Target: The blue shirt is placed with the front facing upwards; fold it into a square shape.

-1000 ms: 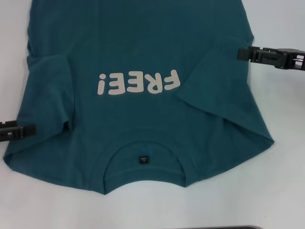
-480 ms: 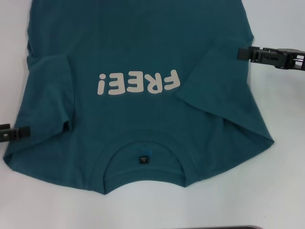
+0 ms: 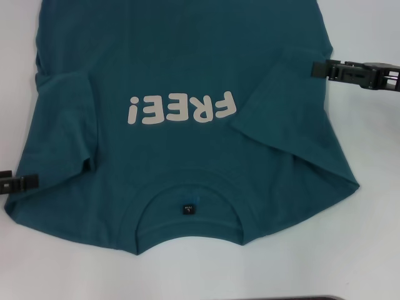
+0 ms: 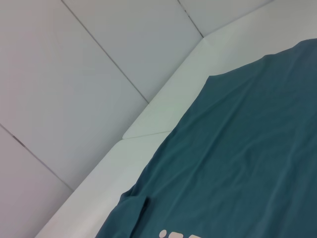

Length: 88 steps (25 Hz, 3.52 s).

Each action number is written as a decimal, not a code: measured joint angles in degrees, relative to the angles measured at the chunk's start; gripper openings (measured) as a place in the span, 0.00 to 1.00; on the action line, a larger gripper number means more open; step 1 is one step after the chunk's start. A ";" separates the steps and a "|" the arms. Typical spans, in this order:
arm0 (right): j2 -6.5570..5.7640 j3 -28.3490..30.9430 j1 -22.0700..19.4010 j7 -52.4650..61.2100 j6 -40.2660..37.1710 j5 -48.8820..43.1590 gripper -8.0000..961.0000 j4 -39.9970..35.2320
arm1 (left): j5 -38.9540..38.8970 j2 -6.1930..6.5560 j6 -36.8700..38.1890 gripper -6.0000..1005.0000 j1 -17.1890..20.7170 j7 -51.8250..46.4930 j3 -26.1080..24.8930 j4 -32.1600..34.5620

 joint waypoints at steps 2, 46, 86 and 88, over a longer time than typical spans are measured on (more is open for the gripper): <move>0.00 0.04 0.01 0.02 -0.01 0.04 0.78 0.00 | 0.05 0.08 0.49 0.90 0.00 -0.01 0.27 -0.07; -0.38 0.05 0.49 0.06 -0.55 0.72 0.78 0.00 | 9.08 0.78 10.01 0.90 -1.71 -5.18 -0.88 -5.32; -0.62 0.75 0.72 0.15 -0.48 0.81 0.78 0.00 | 11.85 0.78 8.98 0.90 -4.08 -6.70 -0.74 -5.27; -0.62 0.75 0.72 0.15 -0.52 0.81 0.78 0.00 | 11.85 0.76 8.93 0.90 -4.15 -6.70 -0.65 -5.18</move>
